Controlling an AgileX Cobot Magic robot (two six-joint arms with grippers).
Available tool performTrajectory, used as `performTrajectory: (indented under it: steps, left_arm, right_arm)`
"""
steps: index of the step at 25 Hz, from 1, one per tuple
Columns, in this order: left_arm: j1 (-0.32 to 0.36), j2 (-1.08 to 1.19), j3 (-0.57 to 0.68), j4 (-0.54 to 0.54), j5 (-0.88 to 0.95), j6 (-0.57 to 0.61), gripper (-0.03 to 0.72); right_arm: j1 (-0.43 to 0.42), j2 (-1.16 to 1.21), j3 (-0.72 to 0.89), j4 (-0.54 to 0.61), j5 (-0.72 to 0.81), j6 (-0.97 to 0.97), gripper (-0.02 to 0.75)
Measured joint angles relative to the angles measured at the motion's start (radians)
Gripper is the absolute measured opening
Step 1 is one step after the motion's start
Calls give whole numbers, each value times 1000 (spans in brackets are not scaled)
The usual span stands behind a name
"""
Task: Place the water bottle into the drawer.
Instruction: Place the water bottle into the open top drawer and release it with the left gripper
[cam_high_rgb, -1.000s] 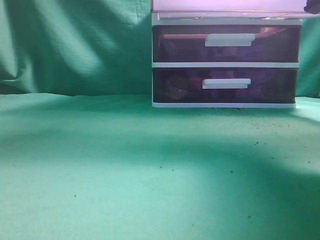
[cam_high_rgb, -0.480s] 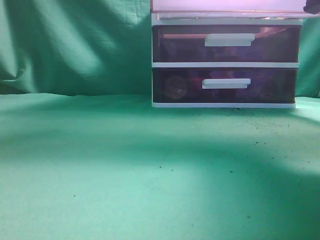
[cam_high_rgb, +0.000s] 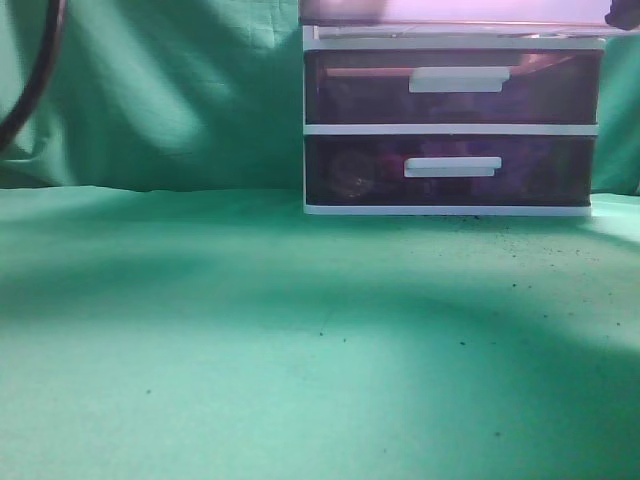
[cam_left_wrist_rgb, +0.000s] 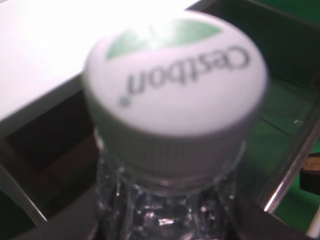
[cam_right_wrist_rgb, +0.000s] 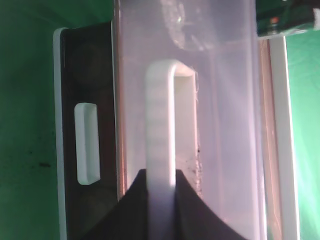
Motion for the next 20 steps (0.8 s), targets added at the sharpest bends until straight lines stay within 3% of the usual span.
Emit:
performTrajectory:
  steps: [4,6,9,11,15,17,20]
  left_arm:
    - [0,19,-2,27,-6,-9,274]
    - [0,23,-2,29,-8,-29,352]
    - [0,23,-6,4,-26,-54,554]
    - [-6,23,-10,-36,-64,-56,645]
    - [-44,19,-12,-78,-172,-22,645]
    - [-65,19,-12,-84,-220,-1,570]
    - [-84,45,-12,-84,-299,3,584]
  right_arm:
    - [0,-1,1,-4,0,10,91]
    - [0,-1,1,-4,0,12,91]
    - [0,-1,4,-8,3,15,91]
    - [0,-2,6,-8,3,15,91]
    - [0,-2,6,-8,3,15,91]
    - [0,-2,6,-8,3,15,91]
    - [0,-2,7,-8,3,15,91]
